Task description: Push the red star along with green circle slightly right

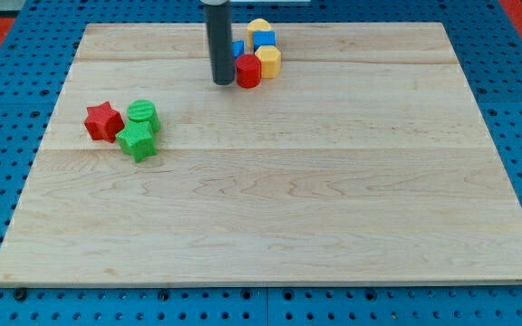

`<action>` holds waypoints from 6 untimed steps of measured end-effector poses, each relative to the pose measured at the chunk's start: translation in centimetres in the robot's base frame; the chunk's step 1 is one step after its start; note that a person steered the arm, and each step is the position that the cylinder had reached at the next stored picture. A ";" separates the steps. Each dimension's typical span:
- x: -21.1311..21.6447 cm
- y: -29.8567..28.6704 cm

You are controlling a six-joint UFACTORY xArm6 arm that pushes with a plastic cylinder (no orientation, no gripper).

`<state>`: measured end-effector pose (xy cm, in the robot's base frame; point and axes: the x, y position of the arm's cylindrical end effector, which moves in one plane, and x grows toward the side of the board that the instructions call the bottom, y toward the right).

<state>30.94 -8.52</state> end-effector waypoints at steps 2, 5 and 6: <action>0.5 -19.5; 12.2 -11.7; 10.7 -14.3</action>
